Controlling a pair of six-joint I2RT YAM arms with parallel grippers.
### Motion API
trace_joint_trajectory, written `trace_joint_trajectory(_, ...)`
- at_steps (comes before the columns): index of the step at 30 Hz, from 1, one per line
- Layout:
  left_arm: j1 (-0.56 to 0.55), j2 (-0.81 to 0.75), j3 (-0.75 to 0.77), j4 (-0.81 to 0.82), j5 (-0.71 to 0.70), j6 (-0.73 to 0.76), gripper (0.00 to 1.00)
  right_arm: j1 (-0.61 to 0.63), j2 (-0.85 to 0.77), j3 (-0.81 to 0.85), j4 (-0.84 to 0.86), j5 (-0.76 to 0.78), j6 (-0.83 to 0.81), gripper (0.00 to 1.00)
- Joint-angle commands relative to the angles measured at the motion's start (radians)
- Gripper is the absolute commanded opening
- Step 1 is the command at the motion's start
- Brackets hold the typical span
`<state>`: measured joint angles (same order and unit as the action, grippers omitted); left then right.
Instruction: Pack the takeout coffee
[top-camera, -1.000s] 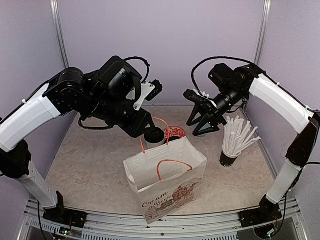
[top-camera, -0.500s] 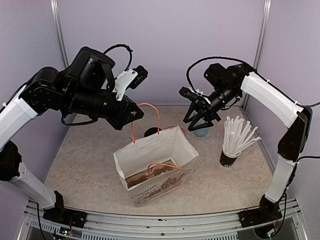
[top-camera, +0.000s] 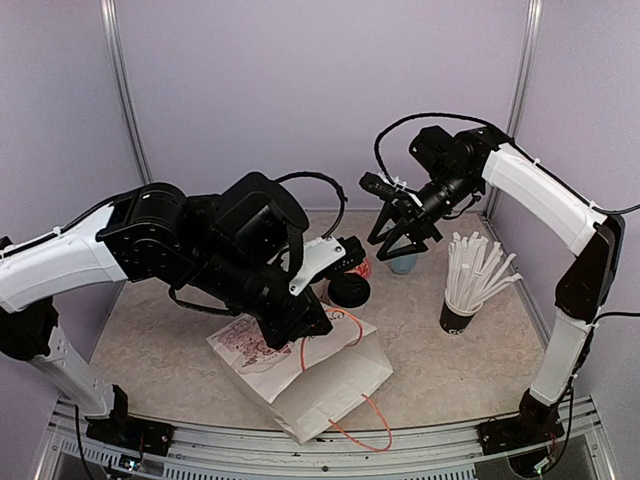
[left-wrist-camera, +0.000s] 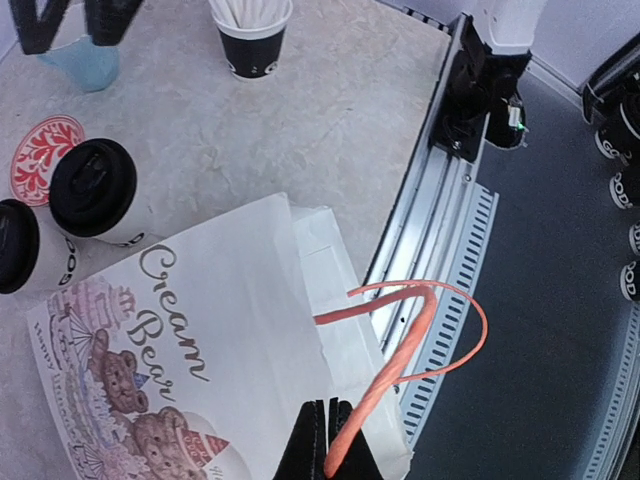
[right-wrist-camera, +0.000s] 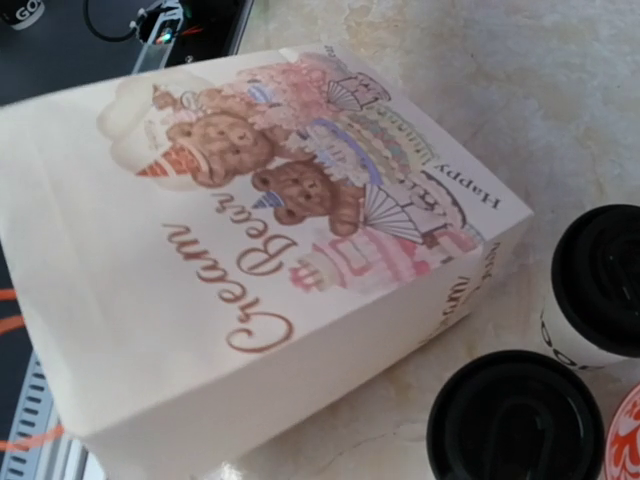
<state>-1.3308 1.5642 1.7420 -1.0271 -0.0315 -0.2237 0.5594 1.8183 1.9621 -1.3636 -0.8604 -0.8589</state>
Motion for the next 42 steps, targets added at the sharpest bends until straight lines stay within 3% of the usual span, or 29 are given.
trace_joint_trajectory(1, -0.036, -0.016, -0.002, 0.015, 0.061, -0.050, 0.00, -0.007, 0.020, -0.007, -0.014, -0.026, 0.003, 0.52)
trace_joint_trajectory(7, -0.047, -0.058, 0.061, -0.050, -0.055, -0.108, 0.00, -0.006, 0.021, -0.005, -0.012, -0.008, 0.003, 0.53)
trace_joint_trajectory(14, -0.035, -0.113, 0.101, -0.187, -0.285, -0.146, 0.00, 0.021, 0.015, -0.042, 0.110, 0.179, 0.101, 0.53)
trace_joint_trajectory(21, 0.151, -0.152, 0.002, -0.179, -0.352, -0.083, 0.01, 0.043, 0.051, -0.016, 0.196, 0.346, 0.162, 0.58)
trace_joint_trajectory(26, 0.263, -0.150, -0.024, -0.148, -0.382, -0.017, 0.07, 0.043, 0.069, 0.029, 0.253, 0.375, 0.175, 0.69)
trace_joint_trajectory(29, 0.293, -0.146, -0.025, -0.124, -0.373, 0.003, 0.11, 0.036, 0.070, 0.016, 0.314, 0.359, 0.212, 0.97)
trace_joint_trajectory(33, 0.336, -0.149, -0.026, -0.106, -0.382, 0.008, 0.12, 0.023, 0.127, 0.045, 0.241, 0.227, 0.166, 0.99)
trace_joint_trajectory(37, 0.354, -0.159, -0.014, -0.103, -0.378, 0.006, 0.22, 0.046, 0.208, 0.137, 0.109, 0.238, 0.102, 0.95)
trace_joint_trajectory(42, 0.354, -0.206, -0.045, -0.067, -0.407, 0.000, 0.48, 0.101, 0.195, 0.067, 0.120, 0.371, 0.047, 0.86)
